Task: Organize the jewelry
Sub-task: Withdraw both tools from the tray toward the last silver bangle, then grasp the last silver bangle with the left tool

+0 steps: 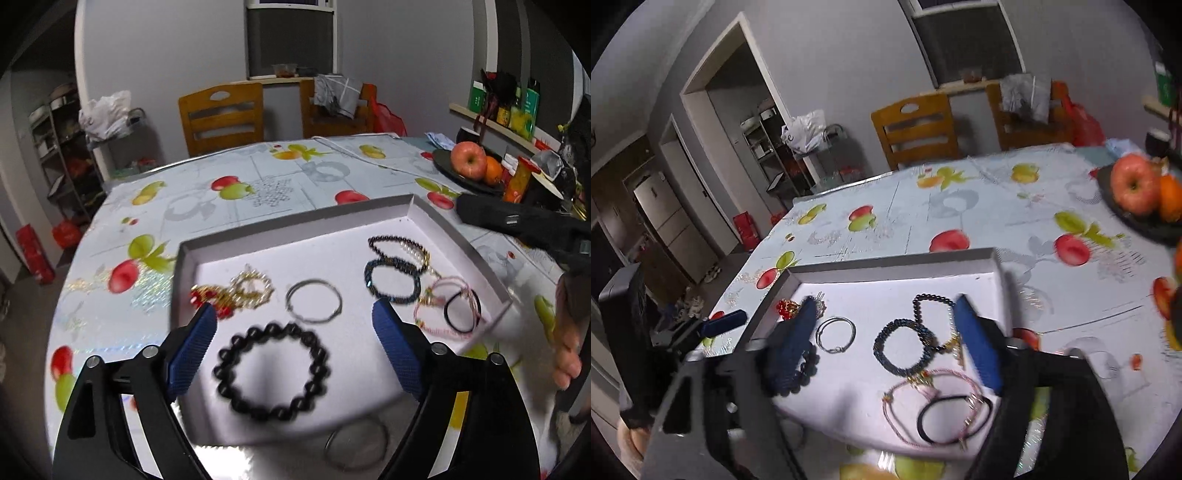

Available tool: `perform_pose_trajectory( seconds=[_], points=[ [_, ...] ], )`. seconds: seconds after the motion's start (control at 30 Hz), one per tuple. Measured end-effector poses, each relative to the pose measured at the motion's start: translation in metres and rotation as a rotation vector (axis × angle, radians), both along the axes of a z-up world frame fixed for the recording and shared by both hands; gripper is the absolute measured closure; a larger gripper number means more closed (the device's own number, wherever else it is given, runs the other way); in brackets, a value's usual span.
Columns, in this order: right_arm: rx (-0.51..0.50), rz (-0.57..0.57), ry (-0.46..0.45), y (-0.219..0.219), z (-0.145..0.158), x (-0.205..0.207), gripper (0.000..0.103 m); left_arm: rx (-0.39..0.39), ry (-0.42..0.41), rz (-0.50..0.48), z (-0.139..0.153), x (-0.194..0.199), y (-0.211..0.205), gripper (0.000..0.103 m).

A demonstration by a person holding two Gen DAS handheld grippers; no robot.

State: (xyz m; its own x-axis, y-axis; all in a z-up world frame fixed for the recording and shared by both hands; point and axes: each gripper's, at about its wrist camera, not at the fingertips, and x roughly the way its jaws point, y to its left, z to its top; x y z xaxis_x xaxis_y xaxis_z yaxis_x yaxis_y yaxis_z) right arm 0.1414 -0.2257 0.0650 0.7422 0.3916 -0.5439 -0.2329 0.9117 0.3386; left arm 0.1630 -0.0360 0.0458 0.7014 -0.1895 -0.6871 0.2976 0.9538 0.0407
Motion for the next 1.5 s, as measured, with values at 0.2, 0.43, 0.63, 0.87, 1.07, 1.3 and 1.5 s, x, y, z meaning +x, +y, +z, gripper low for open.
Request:
perform_pose_trajectory(
  seconds=[0.2,0.43,0.63,0.87,1.07,1.3,1.5],
  points=[
    [-0.069,0.026,-0.044,-0.001,0.008,-0.044,0.006,0.045,-0.014,0.015,0.0,-0.031,0.02,0.008],
    [-0.107,0.056,-0.026,0.003,-0.009,-0.081,0.006,0.07,-0.016,0.008,-0.015,-0.068,0.034,0.008],
    [-0.152,0.065,-0.007,0.011,-0.028,-0.097,0.006,0.065,0.029,-0.029,-0.037,-0.086,0.031,0.008],
    [-0.184,0.049,0.018,0.011,-0.044,-0.097,0.006,0.105,0.064,-0.073,-0.05,-0.082,0.005,0.008],
    [-0.232,0.042,0.011,0.012,-0.048,-0.096,0.006,0.09,0.09,-0.074,-0.054,-0.076,-0.007,0.009],
    [-0.213,0.042,0.014,0.01,-0.05,-0.096,0.006,0.103,0.089,-0.085,-0.054,-0.077,-0.015,0.014],
    [-0.212,0.04,0.016,0.01,-0.051,-0.096,0.006,0.066,0.13,-0.119,-0.058,-0.076,-0.016,0.034]
  ],
)
